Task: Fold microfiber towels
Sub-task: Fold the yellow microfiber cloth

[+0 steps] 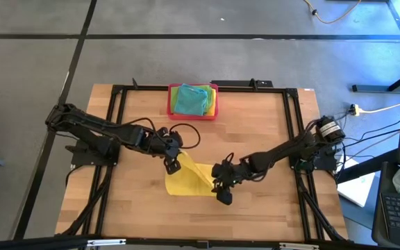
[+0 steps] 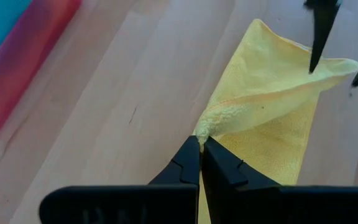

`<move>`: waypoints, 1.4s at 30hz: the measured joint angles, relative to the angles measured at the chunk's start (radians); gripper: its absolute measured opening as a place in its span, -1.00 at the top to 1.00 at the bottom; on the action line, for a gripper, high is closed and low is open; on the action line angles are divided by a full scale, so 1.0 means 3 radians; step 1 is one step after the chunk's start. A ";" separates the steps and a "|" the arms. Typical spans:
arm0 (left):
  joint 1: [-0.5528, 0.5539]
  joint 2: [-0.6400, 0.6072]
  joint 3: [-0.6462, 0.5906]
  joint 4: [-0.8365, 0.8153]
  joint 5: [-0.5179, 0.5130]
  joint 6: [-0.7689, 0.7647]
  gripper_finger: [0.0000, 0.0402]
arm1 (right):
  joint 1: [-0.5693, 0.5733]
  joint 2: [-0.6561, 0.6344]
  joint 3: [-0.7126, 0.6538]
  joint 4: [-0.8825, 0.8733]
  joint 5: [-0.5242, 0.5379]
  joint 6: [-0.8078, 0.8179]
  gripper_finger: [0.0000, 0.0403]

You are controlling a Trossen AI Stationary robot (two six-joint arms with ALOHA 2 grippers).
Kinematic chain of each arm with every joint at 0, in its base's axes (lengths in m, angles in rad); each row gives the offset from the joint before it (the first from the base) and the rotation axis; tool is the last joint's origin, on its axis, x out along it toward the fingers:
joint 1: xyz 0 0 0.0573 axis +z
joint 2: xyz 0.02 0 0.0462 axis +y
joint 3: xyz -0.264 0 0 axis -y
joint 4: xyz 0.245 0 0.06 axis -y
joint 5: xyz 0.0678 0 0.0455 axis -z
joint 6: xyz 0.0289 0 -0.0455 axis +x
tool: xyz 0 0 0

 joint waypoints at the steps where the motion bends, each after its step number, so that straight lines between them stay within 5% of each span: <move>1: 0.0000 0.0000 0.0000 0.0001 0.0000 0.0000 1.00 | 0.0018 0.0054 0.0000 0.0021 0.0011 0.0020 -0.01; 10: -0.0001 0.0000 0.0000 -0.0028 0.0085 0.0004 1.00 | 0.0068 0.0236 -0.0003 -0.0220 -0.0005 0.0174 0.06; 19: -0.0051 0.0001 0.0000 -0.0251 0.0092 0.0010 1.00 | -0.0038 -0.0018 0.0202 -0.0938 0.0034 -0.0589 0.92; 27: -0.0024 0.0003 0.0000 -0.0524 -0.0222 0.0006 1.00 | -0.0554 -0.0052 0.0460 -0.1527 0.0464 -0.1896 0.91; 36: 0.0175 0.0003 -0.0001 -0.0816 -0.0829 -0.0134 1.00 | -0.1156 -0.0052 0.0506 -0.1721 0.1219 -0.2442 0.89; 42: 0.0249 0.0126 -0.0004 -0.0807 -0.0803 -0.0295 1.00 | -0.1406 -0.0052 0.0571 -0.1548 0.1010 -0.2578 0.95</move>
